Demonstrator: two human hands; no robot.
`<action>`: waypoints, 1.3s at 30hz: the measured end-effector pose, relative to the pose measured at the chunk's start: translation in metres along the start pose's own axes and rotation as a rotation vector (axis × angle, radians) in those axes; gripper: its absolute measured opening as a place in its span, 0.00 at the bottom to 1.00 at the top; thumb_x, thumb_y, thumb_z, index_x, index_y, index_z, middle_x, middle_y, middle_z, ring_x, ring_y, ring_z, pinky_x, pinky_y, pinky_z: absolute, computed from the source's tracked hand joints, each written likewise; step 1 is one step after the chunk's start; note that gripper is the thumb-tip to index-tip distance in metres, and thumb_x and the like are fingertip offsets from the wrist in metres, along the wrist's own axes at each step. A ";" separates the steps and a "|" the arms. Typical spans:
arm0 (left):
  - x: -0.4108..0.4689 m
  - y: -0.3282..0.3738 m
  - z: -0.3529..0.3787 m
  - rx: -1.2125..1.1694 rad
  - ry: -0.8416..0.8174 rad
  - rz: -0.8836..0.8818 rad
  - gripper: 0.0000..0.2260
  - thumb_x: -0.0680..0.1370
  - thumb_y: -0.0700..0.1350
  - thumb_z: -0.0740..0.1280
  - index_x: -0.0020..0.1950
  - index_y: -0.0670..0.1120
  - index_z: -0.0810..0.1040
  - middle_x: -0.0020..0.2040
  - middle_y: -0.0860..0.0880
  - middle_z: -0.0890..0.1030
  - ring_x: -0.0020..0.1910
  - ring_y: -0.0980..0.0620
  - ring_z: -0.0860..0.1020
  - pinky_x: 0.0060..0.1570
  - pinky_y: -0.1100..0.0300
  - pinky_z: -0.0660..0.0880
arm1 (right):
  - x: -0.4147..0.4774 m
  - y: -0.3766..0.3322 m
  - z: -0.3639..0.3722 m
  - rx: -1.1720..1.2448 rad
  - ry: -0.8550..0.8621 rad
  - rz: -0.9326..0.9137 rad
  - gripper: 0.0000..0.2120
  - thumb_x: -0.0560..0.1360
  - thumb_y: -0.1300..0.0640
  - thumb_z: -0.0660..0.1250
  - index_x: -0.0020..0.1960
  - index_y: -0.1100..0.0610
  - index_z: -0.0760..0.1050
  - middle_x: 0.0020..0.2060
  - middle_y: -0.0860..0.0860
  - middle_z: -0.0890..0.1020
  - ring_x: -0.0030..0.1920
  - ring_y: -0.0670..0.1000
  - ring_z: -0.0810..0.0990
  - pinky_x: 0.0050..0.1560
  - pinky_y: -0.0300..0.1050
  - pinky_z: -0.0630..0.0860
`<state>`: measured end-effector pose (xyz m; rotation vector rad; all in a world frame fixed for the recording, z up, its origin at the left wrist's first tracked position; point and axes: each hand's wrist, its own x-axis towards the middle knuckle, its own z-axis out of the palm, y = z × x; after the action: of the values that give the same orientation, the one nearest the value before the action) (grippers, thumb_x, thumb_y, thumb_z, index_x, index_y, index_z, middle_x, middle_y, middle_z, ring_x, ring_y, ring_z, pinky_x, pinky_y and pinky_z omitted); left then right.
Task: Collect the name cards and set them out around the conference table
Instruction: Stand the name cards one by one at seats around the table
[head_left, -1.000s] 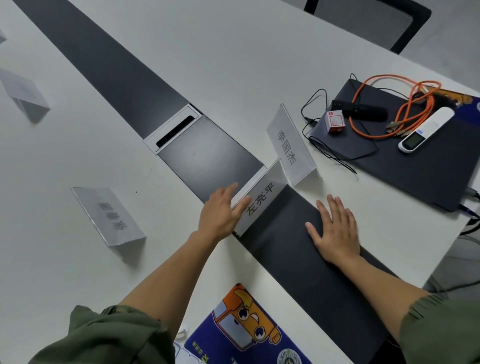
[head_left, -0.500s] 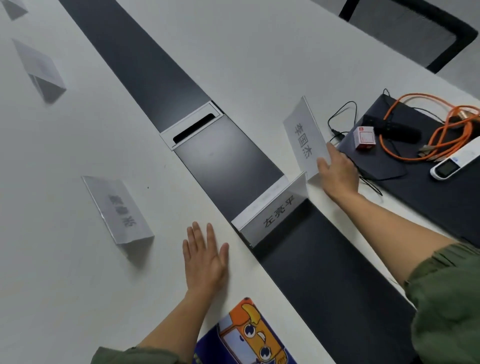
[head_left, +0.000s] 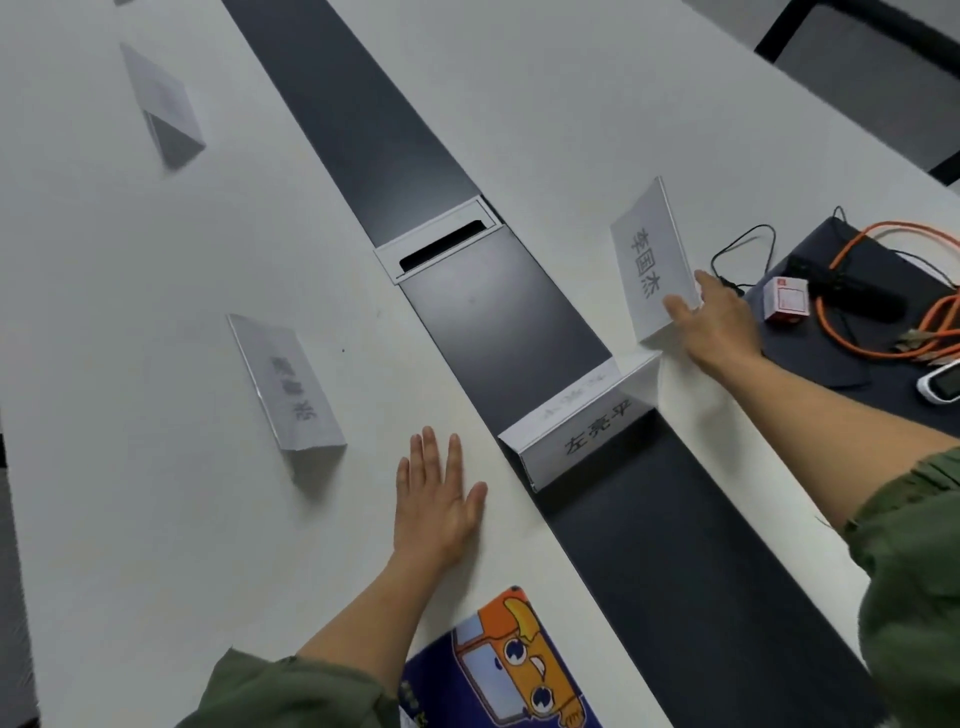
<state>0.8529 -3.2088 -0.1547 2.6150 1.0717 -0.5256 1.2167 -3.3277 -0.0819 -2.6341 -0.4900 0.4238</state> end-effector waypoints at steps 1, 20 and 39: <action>0.001 -0.002 -0.010 0.008 -0.055 0.019 0.31 0.81 0.62 0.45 0.78 0.51 0.36 0.77 0.44 0.31 0.76 0.44 0.32 0.75 0.48 0.39 | -0.005 -0.004 -0.007 0.014 0.021 0.003 0.25 0.79 0.45 0.59 0.72 0.54 0.64 0.66 0.60 0.73 0.63 0.63 0.73 0.57 0.57 0.73; -0.273 -0.198 -0.187 -0.106 0.328 -0.184 0.16 0.80 0.50 0.59 0.67 0.50 0.72 0.58 0.48 0.80 0.55 0.47 0.78 0.52 0.54 0.74 | -0.331 -0.268 0.006 -0.173 -0.048 -0.859 0.15 0.77 0.49 0.61 0.62 0.50 0.78 0.56 0.51 0.83 0.58 0.56 0.79 0.54 0.47 0.73; -0.661 -0.533 -0.132 -0.081 0.500 -0.685 0.16 0.79 0.52 0.61 0.64 0.49 0.75 0.60 0.45 0.79 0.56 0.44 0.77 0.45 0.55 0.69 | -0.773 -0.508 0.168 -0.199 -0.200 -1.475 0.17 0.78 0.50 0.60 0.64 0.53 0.76 0.56 0.54 0.83 0.54 0.59 0.80 0.53 0.50 0.77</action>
<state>0.0650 -3.1991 0.1886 2.3051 2.1126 0.0754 0.3291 -3.1476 0.1721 -1.6633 -2.2851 0.1127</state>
